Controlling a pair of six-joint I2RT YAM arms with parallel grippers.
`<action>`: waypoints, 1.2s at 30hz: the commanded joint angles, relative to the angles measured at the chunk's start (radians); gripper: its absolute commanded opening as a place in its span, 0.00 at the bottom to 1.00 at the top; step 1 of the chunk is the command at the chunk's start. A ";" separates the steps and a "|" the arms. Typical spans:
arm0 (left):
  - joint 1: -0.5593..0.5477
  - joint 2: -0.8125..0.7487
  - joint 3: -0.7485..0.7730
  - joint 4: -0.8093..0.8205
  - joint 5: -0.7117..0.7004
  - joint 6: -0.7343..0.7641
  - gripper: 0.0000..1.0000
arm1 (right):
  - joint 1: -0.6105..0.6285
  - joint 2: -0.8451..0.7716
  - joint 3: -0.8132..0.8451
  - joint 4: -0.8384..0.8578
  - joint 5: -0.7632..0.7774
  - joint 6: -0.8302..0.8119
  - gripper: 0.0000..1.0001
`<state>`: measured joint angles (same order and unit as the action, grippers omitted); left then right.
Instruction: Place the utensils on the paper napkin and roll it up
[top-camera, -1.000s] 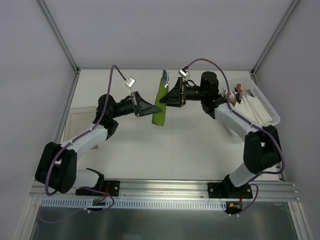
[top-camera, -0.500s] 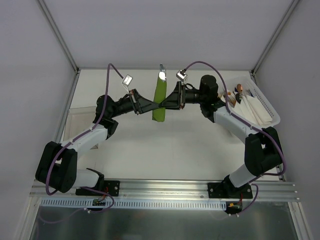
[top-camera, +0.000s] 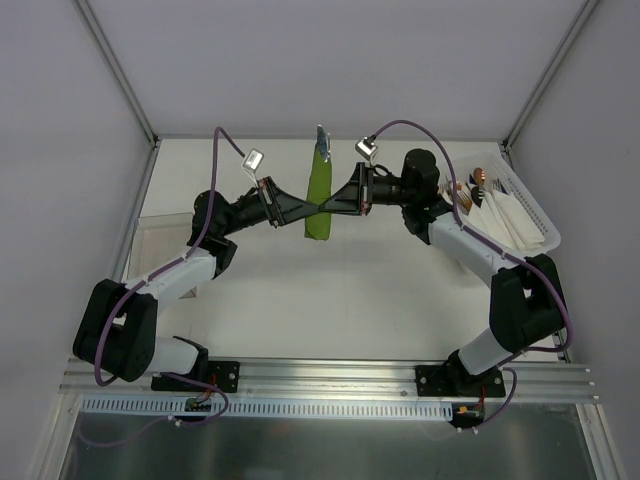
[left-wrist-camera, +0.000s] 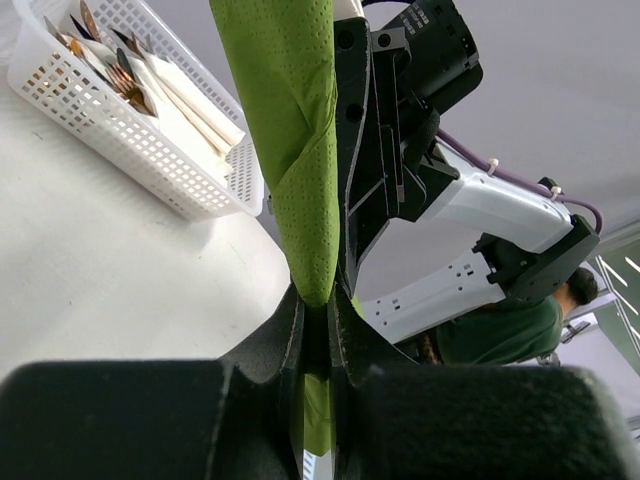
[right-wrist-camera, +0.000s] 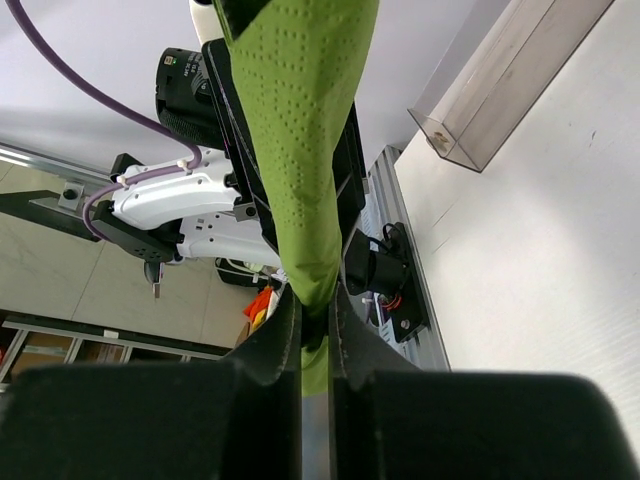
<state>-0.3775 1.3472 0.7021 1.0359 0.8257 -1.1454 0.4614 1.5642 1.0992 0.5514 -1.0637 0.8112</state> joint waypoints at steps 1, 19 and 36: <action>0.006 -0.017 -0.004 0.096 0.000 0.024 0.00 | -0.018 -0.035 0.014 0.070 0.008 0.020 0.00; 0.025 -0.118 0.060 -0.256 0.012 0.226 0.51 | -0.118 -0.067 0.031 0.081 -0.044 -0.015 0.00; 0.020 -0.071 0.275 -0.936 -0.003 0.667 0.99 | -0.565 0.098 0.644 -2.018 0.028 -1.927 0.00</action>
<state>-0.3645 1.2579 0.9516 0.1875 0.8276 -0.5606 -0.0296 1.5936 1.6333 -0.9001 -1.1046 -0.5587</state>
